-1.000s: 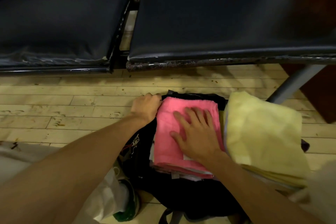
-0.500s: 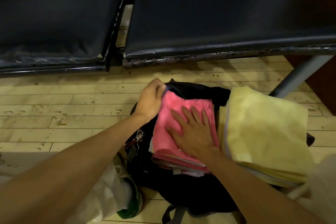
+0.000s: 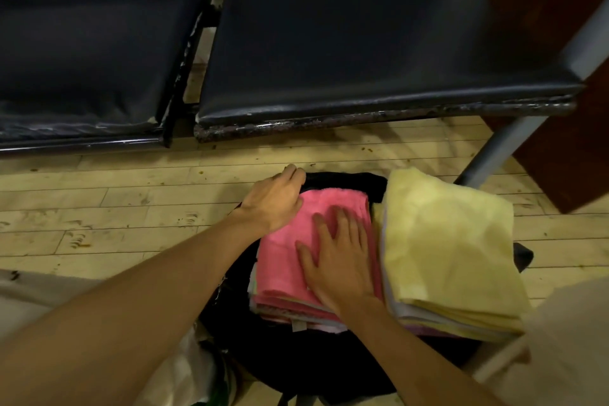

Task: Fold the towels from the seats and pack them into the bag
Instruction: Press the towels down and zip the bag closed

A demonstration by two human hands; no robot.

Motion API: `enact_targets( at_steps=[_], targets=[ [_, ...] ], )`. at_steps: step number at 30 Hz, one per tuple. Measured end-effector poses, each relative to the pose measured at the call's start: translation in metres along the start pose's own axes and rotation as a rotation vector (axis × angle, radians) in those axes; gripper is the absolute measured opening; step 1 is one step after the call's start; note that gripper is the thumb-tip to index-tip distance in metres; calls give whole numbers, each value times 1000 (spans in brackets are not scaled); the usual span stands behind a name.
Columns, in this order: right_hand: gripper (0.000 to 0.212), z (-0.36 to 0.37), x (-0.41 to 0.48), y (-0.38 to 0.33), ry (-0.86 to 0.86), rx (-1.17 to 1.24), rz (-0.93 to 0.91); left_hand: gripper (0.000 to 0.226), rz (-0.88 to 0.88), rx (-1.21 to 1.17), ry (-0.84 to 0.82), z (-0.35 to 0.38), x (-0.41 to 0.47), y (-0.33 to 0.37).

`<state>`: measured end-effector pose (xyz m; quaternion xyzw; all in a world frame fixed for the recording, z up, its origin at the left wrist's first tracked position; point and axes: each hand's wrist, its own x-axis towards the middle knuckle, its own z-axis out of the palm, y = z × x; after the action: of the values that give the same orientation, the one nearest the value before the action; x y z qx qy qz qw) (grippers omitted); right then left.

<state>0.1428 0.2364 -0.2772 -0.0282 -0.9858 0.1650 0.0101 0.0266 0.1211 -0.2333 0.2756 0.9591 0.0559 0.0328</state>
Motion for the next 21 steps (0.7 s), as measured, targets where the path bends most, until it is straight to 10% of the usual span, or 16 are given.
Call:
enact_targets(
  at_steps=[6,15,21],
  targets=[
    [61,3,3,3,9,-70,-17,25,40,111,-39,12,39,12],
    [71,12,22,5,-131,-52,-56,22,-239,-637,417,0,35,14],
    [62,-11,22,1,-333,-75,-34,22,18,-365,105,9,-13,8]
  ],
)
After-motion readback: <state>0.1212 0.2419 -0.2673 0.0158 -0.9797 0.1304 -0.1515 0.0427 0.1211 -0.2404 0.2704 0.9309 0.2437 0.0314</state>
